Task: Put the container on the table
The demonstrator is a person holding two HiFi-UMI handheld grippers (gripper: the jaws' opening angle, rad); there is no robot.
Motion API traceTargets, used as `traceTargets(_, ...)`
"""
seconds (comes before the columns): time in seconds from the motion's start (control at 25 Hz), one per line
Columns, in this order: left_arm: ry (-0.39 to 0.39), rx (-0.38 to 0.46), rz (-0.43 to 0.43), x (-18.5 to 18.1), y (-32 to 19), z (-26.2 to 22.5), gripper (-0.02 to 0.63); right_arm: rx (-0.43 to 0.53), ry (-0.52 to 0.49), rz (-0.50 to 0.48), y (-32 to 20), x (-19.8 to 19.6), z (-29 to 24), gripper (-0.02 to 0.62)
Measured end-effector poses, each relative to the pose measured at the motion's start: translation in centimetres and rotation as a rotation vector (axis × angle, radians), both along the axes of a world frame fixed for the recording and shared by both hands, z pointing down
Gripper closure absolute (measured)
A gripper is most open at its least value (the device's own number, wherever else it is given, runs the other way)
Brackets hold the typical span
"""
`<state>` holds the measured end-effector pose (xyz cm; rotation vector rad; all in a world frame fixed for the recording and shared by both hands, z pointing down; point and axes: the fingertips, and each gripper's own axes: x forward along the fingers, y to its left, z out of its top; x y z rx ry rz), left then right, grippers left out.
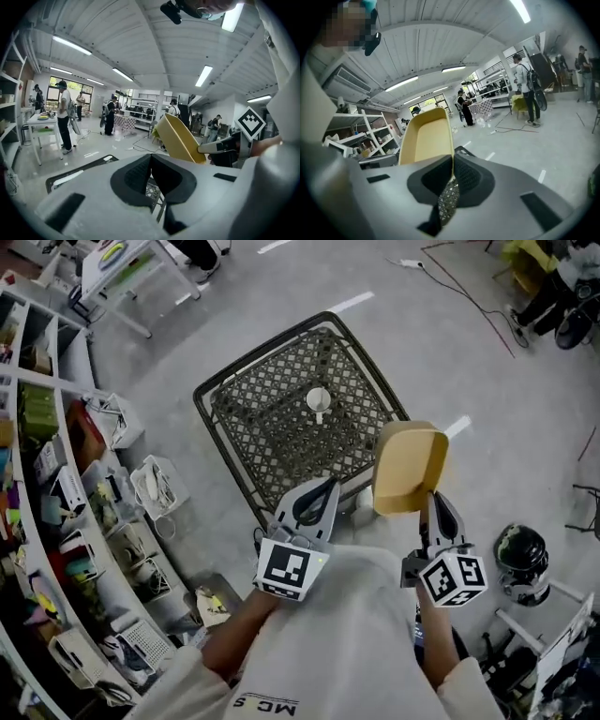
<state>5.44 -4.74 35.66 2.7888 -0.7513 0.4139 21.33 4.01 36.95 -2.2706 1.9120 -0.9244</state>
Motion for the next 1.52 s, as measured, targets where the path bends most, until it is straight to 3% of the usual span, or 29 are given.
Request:
traceTargets(0.52,-0.015,-0.016,-0.277,1.1,-1.3,0.2,0.583,-0.091,-0.037,-0.269,-6.3,2.5,4.2,0.571)
traceTargets(0.68,-0.044,-0.020,-0.318,0.2,-1.0,1.6,0.583,-0.159,-0.070,-0.327,-7.2,1.5,7.1,0.570)
traceTargets(0.88,-0.045,-0.027,-0.376,-0.6,-0.5,1.6,0.583,-0.218,-0.020,-0.396,-8.2,1.0,10.0,0.570)
traceTargets(1.52,-0.071,-0.076,-0.399,0.3,0.7,3.7,0.583,-0.428,0.004,-0.434,-8.1,0.3,23.1,0.569)
